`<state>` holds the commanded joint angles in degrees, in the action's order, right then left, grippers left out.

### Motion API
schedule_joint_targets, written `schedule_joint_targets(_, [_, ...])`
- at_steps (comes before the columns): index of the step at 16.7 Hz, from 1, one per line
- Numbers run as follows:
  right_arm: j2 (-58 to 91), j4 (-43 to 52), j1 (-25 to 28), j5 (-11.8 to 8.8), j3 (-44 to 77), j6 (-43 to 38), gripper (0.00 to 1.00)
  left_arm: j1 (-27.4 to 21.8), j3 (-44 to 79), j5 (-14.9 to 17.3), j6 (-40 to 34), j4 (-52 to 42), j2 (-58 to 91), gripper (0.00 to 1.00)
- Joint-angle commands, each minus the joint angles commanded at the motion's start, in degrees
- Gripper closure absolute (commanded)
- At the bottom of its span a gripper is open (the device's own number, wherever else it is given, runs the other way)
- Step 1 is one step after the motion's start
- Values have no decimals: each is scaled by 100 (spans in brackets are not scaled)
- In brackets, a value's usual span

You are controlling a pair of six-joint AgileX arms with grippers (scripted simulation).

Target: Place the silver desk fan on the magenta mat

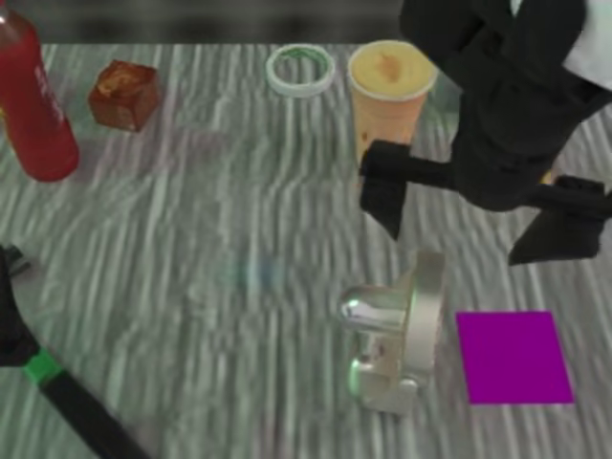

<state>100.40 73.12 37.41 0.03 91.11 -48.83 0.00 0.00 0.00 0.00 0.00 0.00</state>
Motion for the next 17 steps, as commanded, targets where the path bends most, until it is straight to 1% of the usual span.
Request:
schedule_joint_targets(4, [744,630,300,5,662,-390,0,0,0,0,0,0,0,0])
schedule_joint_targets(10, [773,635,293,3,665,-405,0,0,0,0,0,0,0,0])
schedule_joint_targets(17, [819,-359,325,5,-286,-421,0,0,0,0,0,0,0,0])
